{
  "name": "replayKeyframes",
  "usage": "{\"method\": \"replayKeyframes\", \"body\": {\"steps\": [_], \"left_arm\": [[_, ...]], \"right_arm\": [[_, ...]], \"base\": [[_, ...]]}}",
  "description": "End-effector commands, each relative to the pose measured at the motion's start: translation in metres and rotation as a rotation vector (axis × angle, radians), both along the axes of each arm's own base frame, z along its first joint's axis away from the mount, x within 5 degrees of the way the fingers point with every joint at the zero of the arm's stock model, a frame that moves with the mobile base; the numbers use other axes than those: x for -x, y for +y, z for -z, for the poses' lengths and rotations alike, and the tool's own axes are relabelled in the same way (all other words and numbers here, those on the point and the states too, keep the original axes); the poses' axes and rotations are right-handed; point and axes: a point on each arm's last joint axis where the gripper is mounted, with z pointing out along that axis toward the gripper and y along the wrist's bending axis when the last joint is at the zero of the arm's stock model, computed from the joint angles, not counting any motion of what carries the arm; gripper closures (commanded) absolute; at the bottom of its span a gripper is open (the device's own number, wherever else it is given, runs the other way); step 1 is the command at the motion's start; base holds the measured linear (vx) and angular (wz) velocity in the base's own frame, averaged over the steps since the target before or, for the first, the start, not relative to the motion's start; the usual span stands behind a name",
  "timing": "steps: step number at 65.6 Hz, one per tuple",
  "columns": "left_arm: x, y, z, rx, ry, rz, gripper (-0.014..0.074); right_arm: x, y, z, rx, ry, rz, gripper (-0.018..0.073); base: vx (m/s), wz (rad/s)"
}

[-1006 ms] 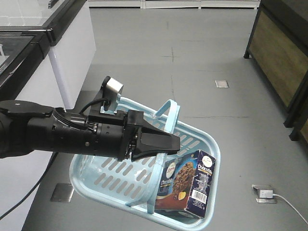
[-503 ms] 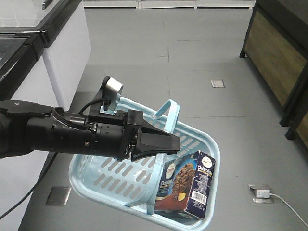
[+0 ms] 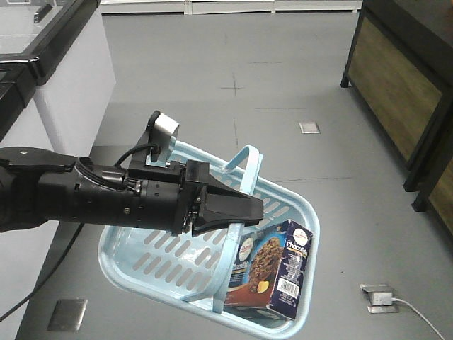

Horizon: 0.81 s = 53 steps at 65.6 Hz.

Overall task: Left arm holds basket, right arm returns cookies
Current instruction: 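Hold the basket raised in the left gripper while the base turns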

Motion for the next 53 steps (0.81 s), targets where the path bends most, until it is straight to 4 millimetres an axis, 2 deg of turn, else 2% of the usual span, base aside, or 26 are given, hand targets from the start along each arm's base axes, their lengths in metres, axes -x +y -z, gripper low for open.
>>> {"method": "replayKeyframes", "body": {"steps": [1,26,53], "left_arm": [[0.0058,-0.0005,-0.0332,0.156,-0.033,0.001,0.0600],[0.0058,-0.0005,-0.0332,0.156,-0.033,0.001,0.0600],[0.0058,-0.0005,-0.0332,0.156,-0.033,0.001,0.0600]], "right_arm": [[0.0006,0.0007,-0.0012,0.010,-0.068,-0.008,0.0566],[0.0006,0.0007,-0.0012,0.010,-0.068,-0.008,0.0566],[0.0006,0.0007,-0.0012,0.010,-0.068,-0.008,0.0566]], "base": [[0.20,-0.14],[0.23,-0.18],[0.28,-0.04]]}}
